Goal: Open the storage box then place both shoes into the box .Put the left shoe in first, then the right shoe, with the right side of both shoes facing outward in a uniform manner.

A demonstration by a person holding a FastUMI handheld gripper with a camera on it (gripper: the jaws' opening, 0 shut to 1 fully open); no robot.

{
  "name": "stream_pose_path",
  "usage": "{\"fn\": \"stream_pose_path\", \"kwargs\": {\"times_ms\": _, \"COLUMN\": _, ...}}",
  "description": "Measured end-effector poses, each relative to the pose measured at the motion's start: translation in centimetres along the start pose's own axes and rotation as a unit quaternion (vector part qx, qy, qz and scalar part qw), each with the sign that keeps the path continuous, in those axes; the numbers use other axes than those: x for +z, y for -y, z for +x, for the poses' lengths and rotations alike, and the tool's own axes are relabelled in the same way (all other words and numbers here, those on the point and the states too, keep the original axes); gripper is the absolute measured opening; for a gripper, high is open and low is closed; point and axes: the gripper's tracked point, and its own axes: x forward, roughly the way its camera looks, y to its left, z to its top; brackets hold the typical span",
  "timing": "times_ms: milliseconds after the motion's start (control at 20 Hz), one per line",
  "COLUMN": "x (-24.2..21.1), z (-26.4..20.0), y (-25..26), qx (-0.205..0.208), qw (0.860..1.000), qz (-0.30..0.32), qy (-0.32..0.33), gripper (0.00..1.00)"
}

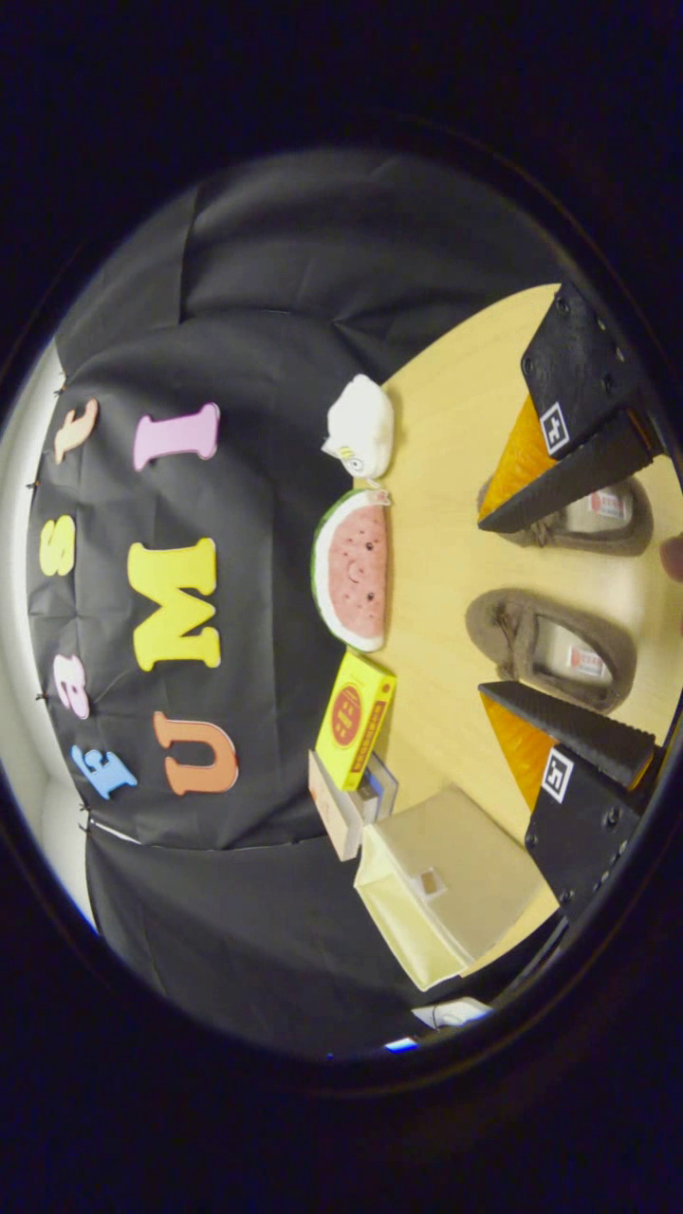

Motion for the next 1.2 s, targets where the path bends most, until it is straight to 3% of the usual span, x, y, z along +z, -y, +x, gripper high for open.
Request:
{"fn": "stream_pose_path", "kwargs": {"times_ms": 150, "x": -3.3, "z": 2.4, "y": -1.2, "qx": 0.012, "qw": 0.998, "qz": 0.011, "qy": -0.059, "gripper": 0.96}}
{"fn": "stream_pose_path", "kwargs": {"times_ms": 250, "x": -4.7, "z": 3.5, "y": -0.7, "qx": -0.001, "qw": 0.996, "qz": 0.017, "qy": -0.086, "gripper": 0.96}}
{"fn": "stream_pose_path", "kwargs": {"times_ms": 400, "x": -6.5, "z": 4.2, "y": -0.7, "qx": -0.013, "qw": 0.992, "qz": 0.021, "qy": -0.122, "gripper": 0.89}}
{"fn": "stream_pose_path", "kwargs": {"times_ms": 600, "x": -7.6, "z": 5.7, "y": -0.3, "qx": -0.027, "qw": 0.988, "qz": 0.029, "qy": -0.151, "gripper": 0.7}}
{"fn": "stream_pose_path", "kwargs": {"times_ms": 800, "x": -9.2, "z": 6.9, "y": 0.0, "qx": -0.037, "qw": 0.982, "qz": 0.046, "qy": -0.18, "gripper": 0.66}}
{"fn": "stream_pose_path", "kwargs": {"times_ms": 900, "x": -9.3, "z": 7.3, "y": 0.0, "qx": -0.035, "qw": 0.98, "qz": 0.064, "qy": -0.183, "gripper": 0.37}}
{"fn": "stream_pose_path", "kwargs": {"times_ms": 950, "x": -9.4, "z": 7.3, "y": 0.3, "qx": -0.045, "qw": 0.98, "qz": 0.07, "qy": -0.183, "gripper": 0.33}}
{"fn": "stream_pose_path", "kwargs": {"times_ms": 1000, "x": -9.1, "z": 7.4, "y": 0.6, "qx": -0.046, "qw": 0.98, "qz": 0.081, "qy": -0.179, "gripper": 0.16}}
{"fn": "stream_pose_path", "kwargs": {"times_ms": 1150, "x": -9.2, "z": 7.3, "y": 0.6, "qx": -0.042, "qw": 0.976, "qz": 0.121, "qy": -0.177, "gripper": 0.0}}
{"fn": "stream_pose_path", "kwargs": {"times_ms": 1200, "x": -9.3, "z": 7.1, "y": 0.7, "qx": -0.042, "qw": 0.975, "qz": 0.135, "qy": -0.174, "gripper": 0.0}}
